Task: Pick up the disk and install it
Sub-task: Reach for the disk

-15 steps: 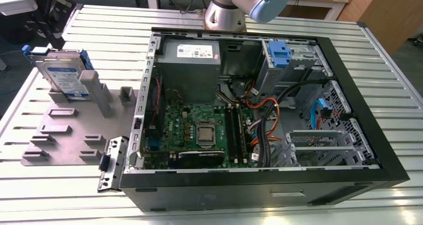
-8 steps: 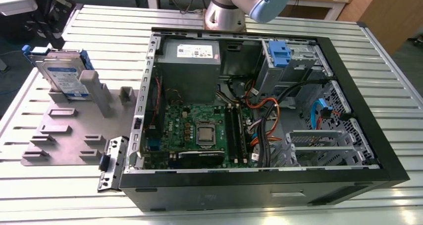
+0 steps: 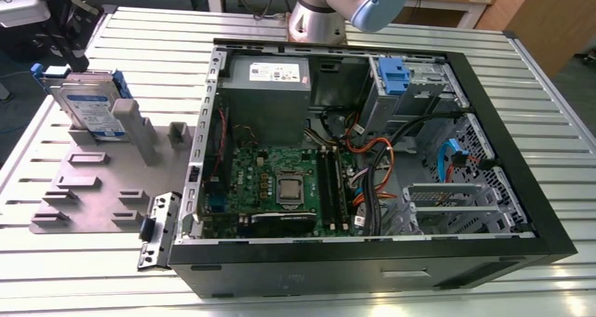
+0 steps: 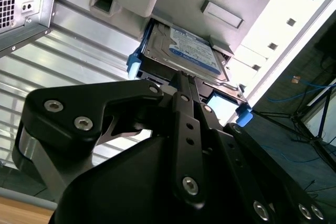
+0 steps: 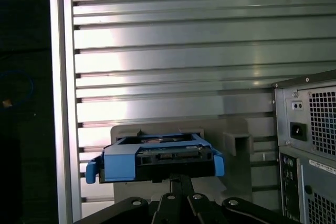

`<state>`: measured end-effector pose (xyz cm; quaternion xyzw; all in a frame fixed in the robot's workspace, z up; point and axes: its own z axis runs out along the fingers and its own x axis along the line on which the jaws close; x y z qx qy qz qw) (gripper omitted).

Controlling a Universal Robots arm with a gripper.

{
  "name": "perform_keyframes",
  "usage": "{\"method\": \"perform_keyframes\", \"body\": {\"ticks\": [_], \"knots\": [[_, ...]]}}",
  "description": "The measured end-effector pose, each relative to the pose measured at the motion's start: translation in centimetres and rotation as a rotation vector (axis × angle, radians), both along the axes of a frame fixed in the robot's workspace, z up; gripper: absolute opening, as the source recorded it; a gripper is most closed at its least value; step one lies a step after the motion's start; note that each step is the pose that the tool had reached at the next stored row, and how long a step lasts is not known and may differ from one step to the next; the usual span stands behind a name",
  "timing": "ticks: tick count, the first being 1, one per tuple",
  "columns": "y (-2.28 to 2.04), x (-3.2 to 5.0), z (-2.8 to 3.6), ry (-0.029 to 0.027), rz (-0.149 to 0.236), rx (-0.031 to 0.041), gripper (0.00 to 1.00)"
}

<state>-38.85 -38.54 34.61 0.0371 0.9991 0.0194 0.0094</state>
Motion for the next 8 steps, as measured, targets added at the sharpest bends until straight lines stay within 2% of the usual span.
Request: {"method": "perform_keyframes", "body": {"ticks": [8], "knots": [[0.13,-0.96,-0.30,0.0000,0.000,-0.0009,0.11]]}}
